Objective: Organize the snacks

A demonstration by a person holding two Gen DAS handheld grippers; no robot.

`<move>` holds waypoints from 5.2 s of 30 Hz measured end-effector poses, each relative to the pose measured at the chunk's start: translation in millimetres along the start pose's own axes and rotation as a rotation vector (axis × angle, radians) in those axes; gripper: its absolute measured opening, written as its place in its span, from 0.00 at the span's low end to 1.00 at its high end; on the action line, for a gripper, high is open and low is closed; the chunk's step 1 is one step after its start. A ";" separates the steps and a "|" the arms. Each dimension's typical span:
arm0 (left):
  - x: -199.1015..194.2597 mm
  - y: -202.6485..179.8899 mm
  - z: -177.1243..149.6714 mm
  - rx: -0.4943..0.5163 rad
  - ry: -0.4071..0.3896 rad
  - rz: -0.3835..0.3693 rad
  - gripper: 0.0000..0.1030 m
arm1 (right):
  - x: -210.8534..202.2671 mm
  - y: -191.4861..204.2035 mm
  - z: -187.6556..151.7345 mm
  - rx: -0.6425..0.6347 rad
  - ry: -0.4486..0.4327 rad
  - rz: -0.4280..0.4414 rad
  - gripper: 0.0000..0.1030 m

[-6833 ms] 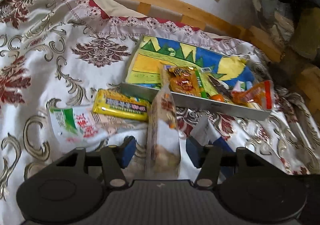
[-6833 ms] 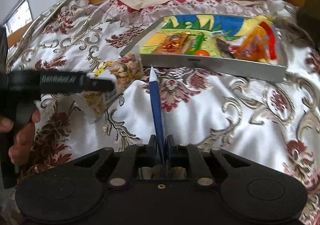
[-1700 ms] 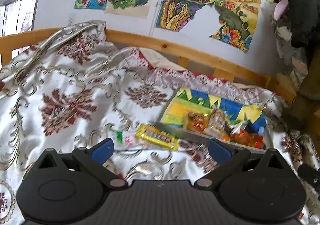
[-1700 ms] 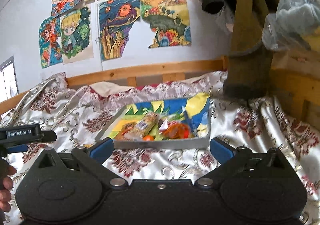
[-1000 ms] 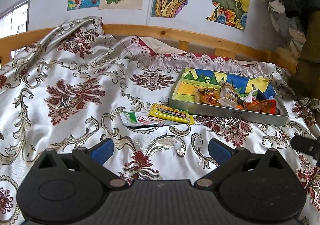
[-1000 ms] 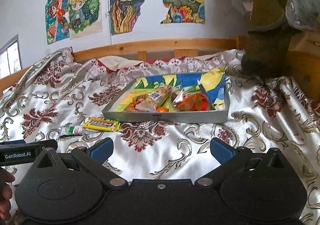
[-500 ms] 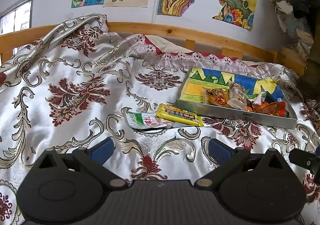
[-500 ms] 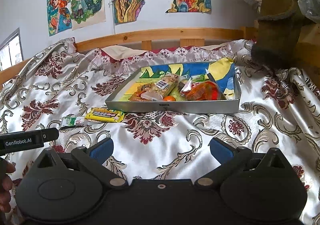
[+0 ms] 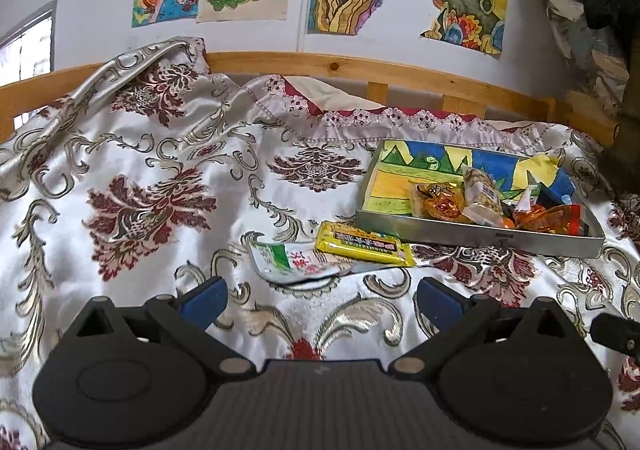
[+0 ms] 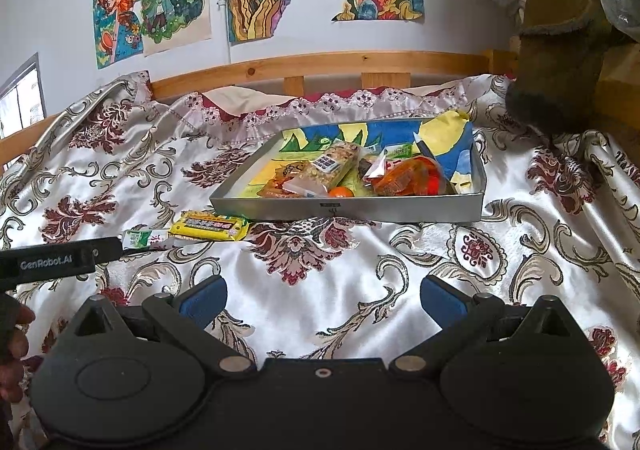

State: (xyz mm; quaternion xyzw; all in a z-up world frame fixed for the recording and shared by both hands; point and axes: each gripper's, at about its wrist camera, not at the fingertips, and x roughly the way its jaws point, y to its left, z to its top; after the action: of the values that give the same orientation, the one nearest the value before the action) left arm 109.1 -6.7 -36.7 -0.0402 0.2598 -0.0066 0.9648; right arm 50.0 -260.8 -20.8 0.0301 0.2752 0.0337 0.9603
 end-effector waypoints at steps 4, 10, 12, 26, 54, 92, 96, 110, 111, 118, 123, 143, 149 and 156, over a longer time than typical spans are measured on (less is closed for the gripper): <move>14.8 6.5 6.0 0.019 0.010 -0.012 1.00 | 10.7 -0.2 3.5 0.001 0.020 0.021 0.99; 40.4 14.2 14.7 0.052 0.042 -0.036 1.00 | 26.5 4.1 11.7 -0.011 0.042 0.050 0.99; 52.0 17.9 19.0 0.048 0.059 -0.060 1.00 | 32.4 6.6 17.1 -0.026 0.043 0.055 0.99; 123.2 48.8 39.1 0.174 0.176 -0.420 1.00 | 124.9 30.9 66.5 -0.036 0.132 0.216 0.99; 162.7 51.5 30.7 0.245 0.251 -0.490 0.99 | 275.9 120.4 88.4 0.118 0.500 0.289 0.99; 152.9 50.5 30.8 0.375 0.274 -0.531 1.00 | 281.3 105.1 91.1 0.206 0.548 0.335 0.99; 154.5 52.3 30.3 0.361 0.273 -0.545 1.00 | 291.3 124.7 97.2 0.236 0.614 0.244 0.99; 155.2 54.9 29.6 0.322 0.272 -0.567 1.00 | 318.0 190.5 98.9 -0.045 0.722 0.067 0.93; 155.3 55.2 29.5 0.321 0.272 -0.568 1.00 | 316.1 186.7 99.5 -0.041 0.713 0.065 0.90; 152.7 53.3 29.6 0.327 0.277 -0.558 1.00 | 295.2 140.5 105.3 0.083 0.675 0.127 0.59; 156.3 50.8 30.9 0.330 0.275 -0.551 1.00 | 281.3 133.4 102.3 0.020 0.652 0.195 0.49; 164.7 59.5 35.3 0.302 0.272 -0.550 1.00 | 313.7 205.0 133.9 -0.497 0.564 0.380 0.72; 164.8 60.1 35.1 0.300 0.275 -0.554 0.99 | 317.1 204.5 120.3 -0.504 0.573 0.342 0.55; 162.2 59.1 35.7 0.304 0.287 -0.555 0.97 | 289.1 187.0 126.6 -0.405 0.510 0.360 0.52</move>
State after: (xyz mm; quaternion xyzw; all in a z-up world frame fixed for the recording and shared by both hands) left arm 266.8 49.4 -91.9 0.0360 0.3679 -0.3128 0.8749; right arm 352.8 -56.0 -51.5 -0.1221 0.4838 0.2622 0.8260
